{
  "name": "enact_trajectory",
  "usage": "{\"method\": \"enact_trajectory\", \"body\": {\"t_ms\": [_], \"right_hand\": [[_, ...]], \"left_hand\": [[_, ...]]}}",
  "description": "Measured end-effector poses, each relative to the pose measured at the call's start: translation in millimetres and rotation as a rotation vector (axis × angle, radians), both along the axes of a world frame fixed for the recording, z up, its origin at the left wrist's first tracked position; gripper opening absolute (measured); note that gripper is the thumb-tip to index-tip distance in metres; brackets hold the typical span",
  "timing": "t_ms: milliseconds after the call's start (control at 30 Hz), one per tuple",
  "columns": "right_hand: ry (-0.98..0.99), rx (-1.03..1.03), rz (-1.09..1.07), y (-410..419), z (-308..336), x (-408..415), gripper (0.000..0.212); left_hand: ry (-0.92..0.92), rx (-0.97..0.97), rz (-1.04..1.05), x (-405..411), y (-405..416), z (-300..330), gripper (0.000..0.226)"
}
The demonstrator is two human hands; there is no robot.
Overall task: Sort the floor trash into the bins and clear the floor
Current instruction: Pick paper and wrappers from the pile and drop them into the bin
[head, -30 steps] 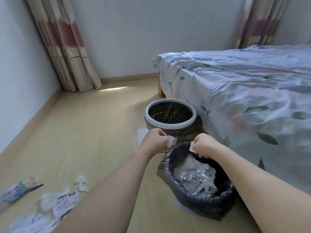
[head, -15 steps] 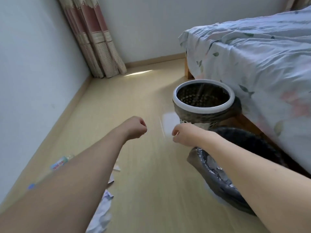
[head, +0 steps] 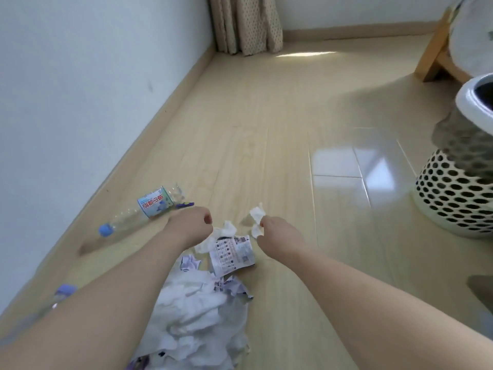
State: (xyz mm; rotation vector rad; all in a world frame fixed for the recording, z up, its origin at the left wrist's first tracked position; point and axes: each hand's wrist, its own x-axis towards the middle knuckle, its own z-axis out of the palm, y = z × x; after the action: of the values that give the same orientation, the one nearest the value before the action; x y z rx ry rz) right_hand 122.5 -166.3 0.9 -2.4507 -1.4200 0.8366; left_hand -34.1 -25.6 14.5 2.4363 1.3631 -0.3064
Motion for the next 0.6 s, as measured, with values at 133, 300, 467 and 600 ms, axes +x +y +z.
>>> {"method": "enact_trajectory", "body": {"t_ms": [133,300,467,600], "right_hand": [[-0.023,-0.037,-0.002,13.4,-35.8,1.6,0.035],[-0.036,-0.024,-0.013,12.3,-46.4,-1.4,0.01],[0.035,-0.054,-0.034,6.3,-38.0,-6.6,0.011],[0.084,-0.032,-0.116,-7.9,-14.9,-1.2,0.026]], "left_hand": [[0.073,0.114,-0.125,30.8,-1.8,-47.7,0.035],[0.193,0.327,-0.256,44.6,-11.7,-72.2,0.019],[-0.026,0.134,0.019,38.9,-13.7,-58.6,0.02],[-0.473,-0.187,0.375,29.8,-10.6,-18.0,0.017]]}}
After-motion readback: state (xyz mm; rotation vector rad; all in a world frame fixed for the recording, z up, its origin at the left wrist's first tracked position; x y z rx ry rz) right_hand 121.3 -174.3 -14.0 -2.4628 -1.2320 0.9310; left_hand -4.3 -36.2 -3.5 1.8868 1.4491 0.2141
